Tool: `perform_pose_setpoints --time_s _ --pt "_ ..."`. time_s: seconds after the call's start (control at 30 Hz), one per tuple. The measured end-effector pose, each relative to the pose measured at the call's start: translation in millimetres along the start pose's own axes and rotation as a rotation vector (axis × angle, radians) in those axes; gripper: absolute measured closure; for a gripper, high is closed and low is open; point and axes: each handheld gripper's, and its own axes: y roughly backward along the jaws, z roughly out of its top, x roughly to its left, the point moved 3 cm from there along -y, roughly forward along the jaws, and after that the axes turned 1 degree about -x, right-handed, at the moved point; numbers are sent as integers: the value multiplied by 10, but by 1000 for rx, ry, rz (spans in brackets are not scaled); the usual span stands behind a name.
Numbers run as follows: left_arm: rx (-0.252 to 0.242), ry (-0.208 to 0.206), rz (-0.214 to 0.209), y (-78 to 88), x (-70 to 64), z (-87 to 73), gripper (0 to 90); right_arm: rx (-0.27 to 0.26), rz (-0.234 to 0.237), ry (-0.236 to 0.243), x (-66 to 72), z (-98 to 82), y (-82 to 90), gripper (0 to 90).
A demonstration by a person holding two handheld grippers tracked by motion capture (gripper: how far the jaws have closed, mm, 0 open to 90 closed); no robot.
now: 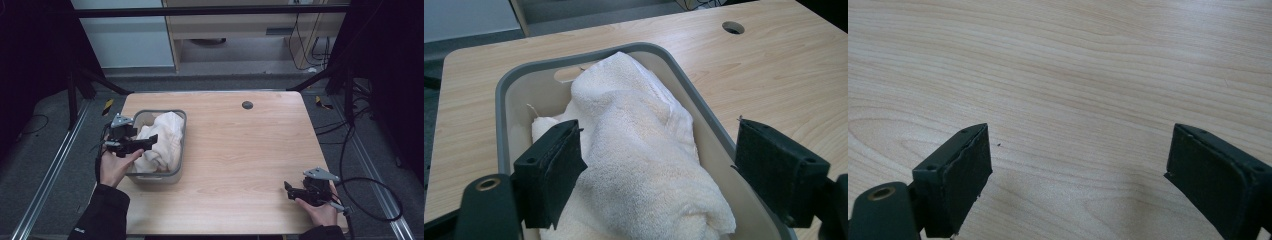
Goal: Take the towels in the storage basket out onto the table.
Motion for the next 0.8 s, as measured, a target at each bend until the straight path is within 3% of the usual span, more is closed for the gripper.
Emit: perform_pose_setpoints --time_s 0.8 --pt "133 -10 1 -343 -57 -5 155 24 15 11 17 -14 -28 93"
